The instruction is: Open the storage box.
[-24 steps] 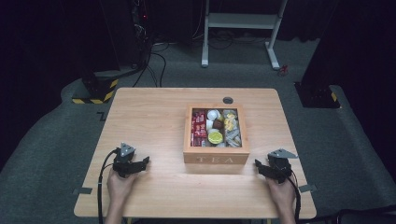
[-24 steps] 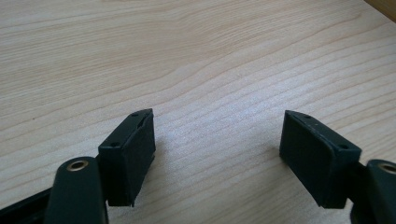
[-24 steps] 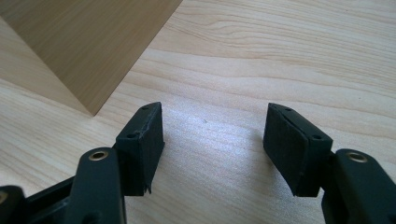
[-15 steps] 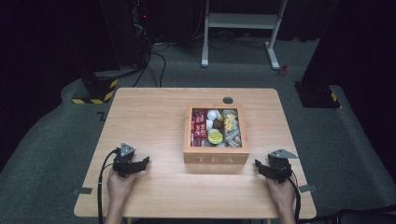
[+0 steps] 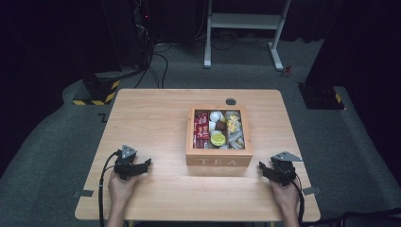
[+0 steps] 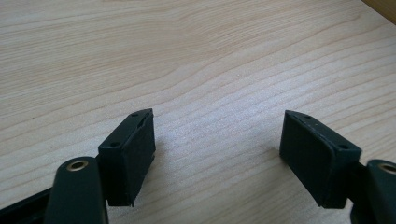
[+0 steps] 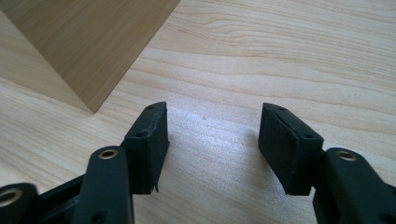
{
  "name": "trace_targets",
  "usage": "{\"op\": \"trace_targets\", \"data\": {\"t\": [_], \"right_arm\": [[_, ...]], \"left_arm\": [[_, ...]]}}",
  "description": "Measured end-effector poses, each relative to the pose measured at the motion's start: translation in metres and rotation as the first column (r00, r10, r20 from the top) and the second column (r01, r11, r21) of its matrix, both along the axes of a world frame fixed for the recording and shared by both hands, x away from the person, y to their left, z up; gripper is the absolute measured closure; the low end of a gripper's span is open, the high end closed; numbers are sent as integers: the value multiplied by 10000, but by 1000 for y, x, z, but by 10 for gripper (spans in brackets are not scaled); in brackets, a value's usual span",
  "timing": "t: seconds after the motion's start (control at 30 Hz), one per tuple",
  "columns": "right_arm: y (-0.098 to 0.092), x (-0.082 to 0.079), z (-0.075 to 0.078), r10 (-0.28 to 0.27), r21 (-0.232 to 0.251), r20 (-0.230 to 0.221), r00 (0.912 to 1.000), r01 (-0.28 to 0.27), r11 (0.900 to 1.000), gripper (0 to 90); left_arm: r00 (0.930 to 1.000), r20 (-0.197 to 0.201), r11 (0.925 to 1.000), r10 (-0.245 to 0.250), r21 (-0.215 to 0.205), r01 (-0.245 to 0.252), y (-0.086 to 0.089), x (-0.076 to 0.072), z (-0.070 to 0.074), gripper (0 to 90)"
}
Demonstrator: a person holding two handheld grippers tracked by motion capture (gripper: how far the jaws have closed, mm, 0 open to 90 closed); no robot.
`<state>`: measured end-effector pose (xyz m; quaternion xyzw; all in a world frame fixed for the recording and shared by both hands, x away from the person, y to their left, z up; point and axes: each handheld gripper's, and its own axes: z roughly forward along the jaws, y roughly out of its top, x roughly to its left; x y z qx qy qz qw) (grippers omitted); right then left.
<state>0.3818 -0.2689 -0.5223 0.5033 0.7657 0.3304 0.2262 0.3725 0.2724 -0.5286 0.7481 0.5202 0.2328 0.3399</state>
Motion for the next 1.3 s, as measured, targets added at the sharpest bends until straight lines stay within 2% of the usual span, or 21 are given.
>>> {"op": "trace_targets", "data": {"t": [0.37,0.5,0.7,0.8,0.97,1.13,1.3], "right_arm": [[-1,-3,0,-102,-21,68,9999,102,9999,509],[0,-6,0,-121,-239,243,9996,127,9996,532],[0,-9,1,-73,-203,390,9992,81,9998,551],[1,-13,2,5,55,399,9992,-7,10000,560],[2,-15,2,468,431,390,9981,-485,9979,578],[3,-19,4,1051,1014,199,9943,-1065,9891,614],[10,-26,4,1612,1309,142,9868,-1616,9781,651]], "left_arm": [[10000,-2,10000,2,-6,-2,0,0,0,272],[10000,0,10000,1,-12,-1,0,0,0,272],[10000,5,10000,-10,4,10,1,0,0,272],[10000,6,10000,-10,7,10,0,0,0,272],[10000,4,10000,-11,12,11,0,0,0,271],[10000,8,10000,-6,16,6,0,0,0,271],[10000,-1,10000,3,-4,-3,0,0,0,271]]}}
